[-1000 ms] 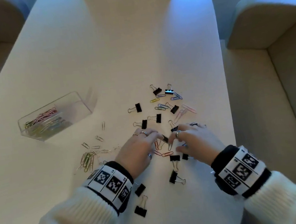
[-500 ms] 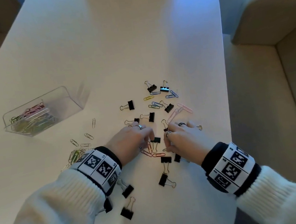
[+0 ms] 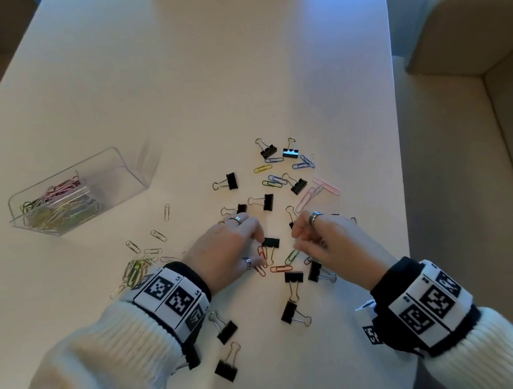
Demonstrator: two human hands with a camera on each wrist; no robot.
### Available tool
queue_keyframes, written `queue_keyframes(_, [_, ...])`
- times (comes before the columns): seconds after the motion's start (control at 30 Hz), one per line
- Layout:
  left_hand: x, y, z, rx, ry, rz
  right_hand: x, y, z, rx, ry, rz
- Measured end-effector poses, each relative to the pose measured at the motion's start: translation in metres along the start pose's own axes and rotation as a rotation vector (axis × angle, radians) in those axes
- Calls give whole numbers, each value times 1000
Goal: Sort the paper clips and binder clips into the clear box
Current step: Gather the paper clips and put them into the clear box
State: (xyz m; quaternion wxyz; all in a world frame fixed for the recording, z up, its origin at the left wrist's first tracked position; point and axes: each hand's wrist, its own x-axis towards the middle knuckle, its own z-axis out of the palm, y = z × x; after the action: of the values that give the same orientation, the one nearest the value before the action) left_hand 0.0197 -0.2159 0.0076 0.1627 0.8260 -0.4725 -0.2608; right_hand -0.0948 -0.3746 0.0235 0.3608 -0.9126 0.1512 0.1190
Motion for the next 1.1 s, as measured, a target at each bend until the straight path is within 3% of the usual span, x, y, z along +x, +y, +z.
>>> queue_keyframes(0.13, [-1, 2, 7, -40, 34, -70, 7, 2, 1, -177, -67, 71])
queue_keyframes(0.27, [2, 1, 10, -68, 27, -126, 11, -2, 5, -359, -121, 27])
queue_keyframes(0.57, [4, 1, 5, 24, -53, -24, 14, -11, 4, -512, -205, -64])
queue_keyframes(0.7, [-4, -1, -11, -427, 15, -58, 7, -6, 3, -306, -171, -113])
queue_keyframes(0.77, [-11, -2, -16, -780, 19, -158, 5, -6, 4, -166, -176, -84])
queue_keyframes(0.87, [-15, 2, -16, -1280, -78, -393, 5, -5, 11, -109, -195, -94])
queue_keyframes(0.93, [-14, 5, -18, -1397, -117, -481, 7, -8, 16, -137, -205, -72])
queue_keyframes(1.0, [-13, 6, -18, -1323, -129, -500, 9, -12, 20, -193, -212, -32])
queue_keyframes(1.1, [-15, 7, -13, -810, -131, -386, 7, -19, 23, -264, -205, 3])
